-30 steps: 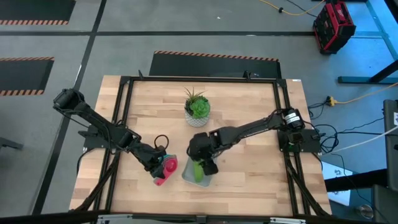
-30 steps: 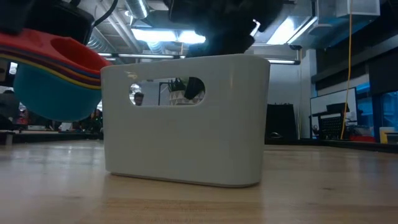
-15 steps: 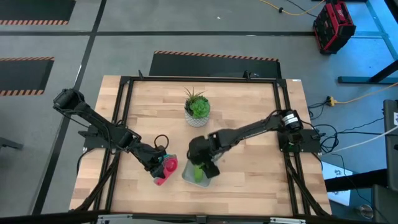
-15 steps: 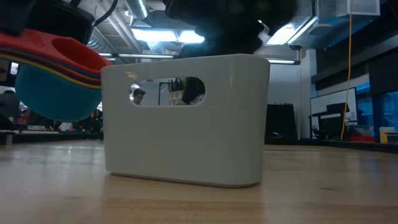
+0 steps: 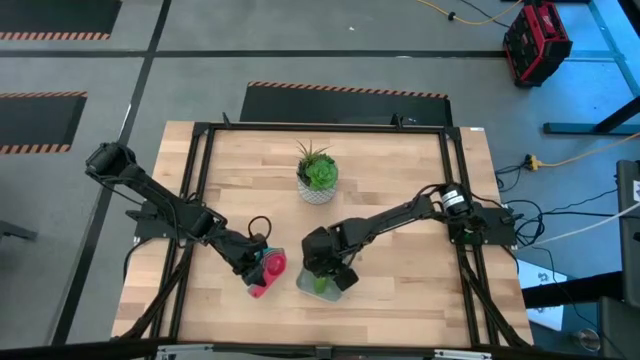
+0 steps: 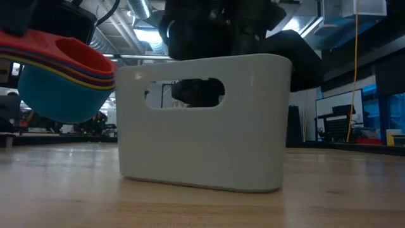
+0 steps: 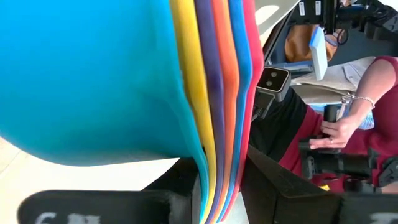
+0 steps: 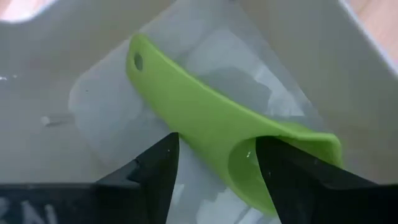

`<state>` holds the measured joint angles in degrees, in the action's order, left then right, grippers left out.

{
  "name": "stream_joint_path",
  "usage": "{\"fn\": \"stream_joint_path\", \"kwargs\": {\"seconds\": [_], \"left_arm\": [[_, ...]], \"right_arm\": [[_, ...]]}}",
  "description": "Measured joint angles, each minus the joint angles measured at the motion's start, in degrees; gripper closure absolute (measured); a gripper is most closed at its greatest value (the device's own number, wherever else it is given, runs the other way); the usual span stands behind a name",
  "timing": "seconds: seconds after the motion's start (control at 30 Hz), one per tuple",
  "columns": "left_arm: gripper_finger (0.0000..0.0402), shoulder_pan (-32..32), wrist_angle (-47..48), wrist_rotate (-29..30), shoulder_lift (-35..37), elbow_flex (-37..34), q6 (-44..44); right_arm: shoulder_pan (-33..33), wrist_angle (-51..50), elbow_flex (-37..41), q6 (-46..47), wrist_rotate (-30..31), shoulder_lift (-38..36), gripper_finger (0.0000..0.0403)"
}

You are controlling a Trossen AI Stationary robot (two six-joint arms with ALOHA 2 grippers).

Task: Nest measuring cups in basket
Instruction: Remove the measuring cups from the bin

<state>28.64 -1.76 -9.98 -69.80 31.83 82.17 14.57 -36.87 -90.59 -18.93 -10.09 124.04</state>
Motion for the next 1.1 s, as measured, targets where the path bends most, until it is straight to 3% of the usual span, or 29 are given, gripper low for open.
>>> {"fn": "stream_joint_path", "kwargs": {"seconds": [0.67,1.1], "left_arm": [[0.0326,0.0,0.0,0.1,0.0,0.0,-0.2],[0.0326,0.0,0.0,0.1,0.0,0.0,-0.2]], "right_arm": [[0.0,-3.3,0.0,0.4,3.0,0.0,0.0196],[0.0,-4.2,0.0,0.4,3.2,0.0,0.0312]]}}
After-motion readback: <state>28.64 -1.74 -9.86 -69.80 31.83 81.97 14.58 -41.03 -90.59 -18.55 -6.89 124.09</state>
